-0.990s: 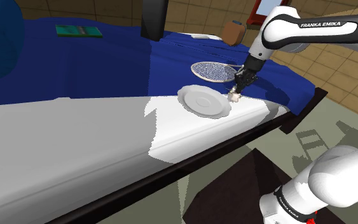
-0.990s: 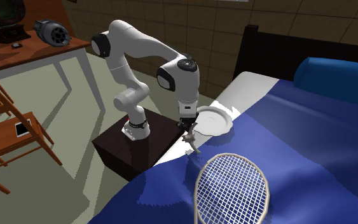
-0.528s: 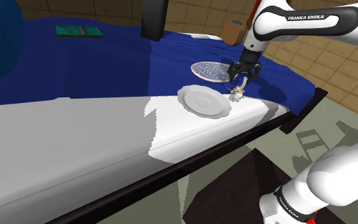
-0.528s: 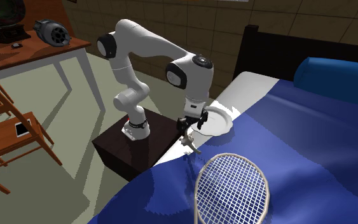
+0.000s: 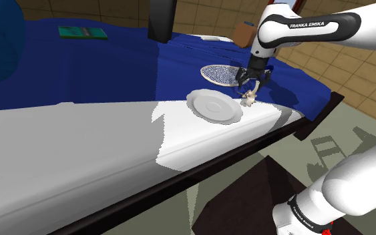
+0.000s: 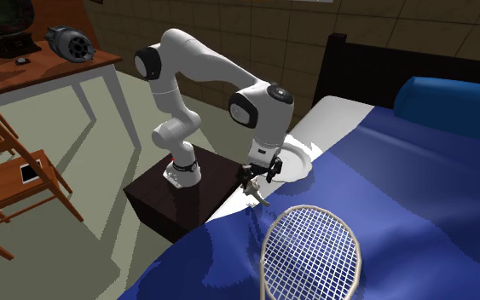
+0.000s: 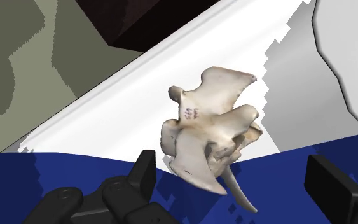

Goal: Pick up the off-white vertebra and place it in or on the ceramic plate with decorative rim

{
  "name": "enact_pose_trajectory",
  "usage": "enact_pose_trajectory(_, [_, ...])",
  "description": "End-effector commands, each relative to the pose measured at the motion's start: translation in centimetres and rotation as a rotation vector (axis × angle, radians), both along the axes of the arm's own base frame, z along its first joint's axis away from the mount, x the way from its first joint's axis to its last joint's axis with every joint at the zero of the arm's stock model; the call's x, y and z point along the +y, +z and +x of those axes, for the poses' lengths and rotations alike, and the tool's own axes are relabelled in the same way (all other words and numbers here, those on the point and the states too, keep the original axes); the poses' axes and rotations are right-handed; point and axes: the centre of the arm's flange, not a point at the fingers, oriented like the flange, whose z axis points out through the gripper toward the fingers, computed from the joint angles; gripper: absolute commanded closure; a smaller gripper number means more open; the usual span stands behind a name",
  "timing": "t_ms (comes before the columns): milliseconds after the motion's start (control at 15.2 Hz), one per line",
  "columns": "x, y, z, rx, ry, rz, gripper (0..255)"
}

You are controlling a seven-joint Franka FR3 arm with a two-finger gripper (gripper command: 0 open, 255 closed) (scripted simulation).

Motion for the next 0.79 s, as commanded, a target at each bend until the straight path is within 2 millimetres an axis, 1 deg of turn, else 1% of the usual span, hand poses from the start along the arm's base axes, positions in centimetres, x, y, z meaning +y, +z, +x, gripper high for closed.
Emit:
enact_pose_trajectory(0, [0.0,-0.83,-0.17,0.0,-0.001,0.0,0])
enact_pose_trajectory(462, [0.0,-0.82,-0.16,0.0,-0.001,0.0,0])
enact_pose_trajectory(528, [0.0,-0.82,-0.16,0.0,-0.001,0.0,255])
enact_pose_trajectory(726, [0.04,-0.88,-0.18,0.0,-0.001,0.0,255])
